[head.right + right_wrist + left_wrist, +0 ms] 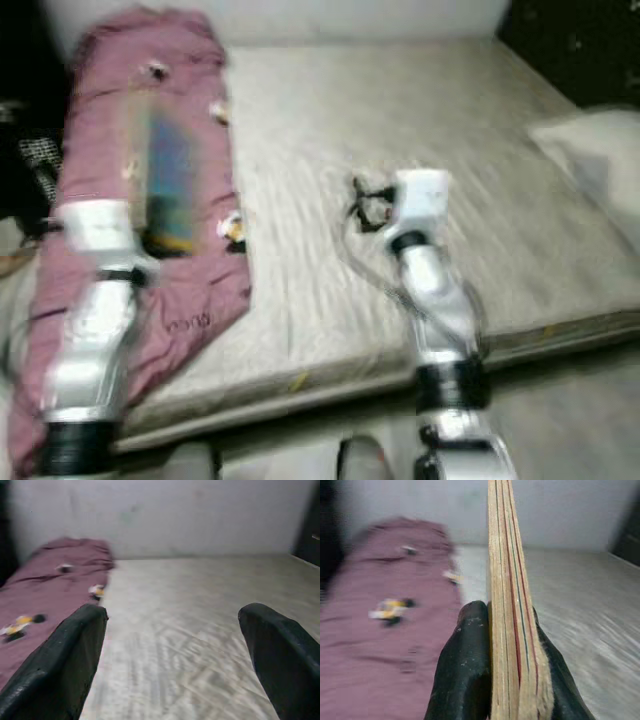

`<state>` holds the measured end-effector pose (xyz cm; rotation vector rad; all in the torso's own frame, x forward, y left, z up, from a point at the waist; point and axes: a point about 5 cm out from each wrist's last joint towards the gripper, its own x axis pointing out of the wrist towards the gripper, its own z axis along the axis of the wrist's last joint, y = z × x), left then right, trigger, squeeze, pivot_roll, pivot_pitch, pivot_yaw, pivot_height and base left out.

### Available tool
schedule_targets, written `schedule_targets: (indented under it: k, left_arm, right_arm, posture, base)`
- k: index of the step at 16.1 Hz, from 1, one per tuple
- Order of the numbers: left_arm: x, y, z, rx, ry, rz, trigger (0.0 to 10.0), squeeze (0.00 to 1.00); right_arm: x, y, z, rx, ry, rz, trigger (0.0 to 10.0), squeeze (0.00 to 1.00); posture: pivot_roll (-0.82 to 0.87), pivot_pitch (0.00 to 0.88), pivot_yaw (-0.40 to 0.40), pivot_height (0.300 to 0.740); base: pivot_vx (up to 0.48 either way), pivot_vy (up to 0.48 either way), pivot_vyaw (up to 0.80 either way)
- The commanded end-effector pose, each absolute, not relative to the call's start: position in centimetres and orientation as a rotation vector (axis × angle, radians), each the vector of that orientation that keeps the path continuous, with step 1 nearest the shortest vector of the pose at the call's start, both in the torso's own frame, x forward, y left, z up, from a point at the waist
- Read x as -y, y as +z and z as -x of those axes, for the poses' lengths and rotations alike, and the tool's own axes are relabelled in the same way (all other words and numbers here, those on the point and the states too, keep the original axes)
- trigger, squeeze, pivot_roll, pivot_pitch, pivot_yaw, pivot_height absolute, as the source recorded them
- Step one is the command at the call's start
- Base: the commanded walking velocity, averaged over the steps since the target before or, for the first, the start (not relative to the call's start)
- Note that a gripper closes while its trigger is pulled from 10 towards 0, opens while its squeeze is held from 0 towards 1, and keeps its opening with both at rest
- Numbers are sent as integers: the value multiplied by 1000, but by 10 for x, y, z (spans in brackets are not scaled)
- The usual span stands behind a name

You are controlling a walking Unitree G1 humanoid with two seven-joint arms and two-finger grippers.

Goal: Clean up the room

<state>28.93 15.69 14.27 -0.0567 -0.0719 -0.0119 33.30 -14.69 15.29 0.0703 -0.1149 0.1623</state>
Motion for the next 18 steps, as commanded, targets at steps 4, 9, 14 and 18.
schedule_targets:
  k: [4,9,14,18]
  left_arm:
    - [-173,140,-279,80,48,27,10000,0]
    - [-170,133,-273,71,49,43,10000,0]
    - [-171,137,-277,84,44,39,10000,0]
    - [-171,137,-278,85,46,48,10000,0]
  right_arm:
    - [126,156,-331,131,225,-74,10000,0]
    - [125,145,-327,100,213,-69,10000,0]
    - [126,142,-329,85,202,-67,10000,0]
    - [126,143,-330,99,202,-33,10000,0]
  posture:
    - [-10,0,-35,740]
    - [-2,0,-37,740]
    - [-1,0,-38,740]
    - [-5,0,-39,740]
  base:
    - [0,0,0]
    - [0,0,0]
    - [0,0,0]
    - [0,0,522]
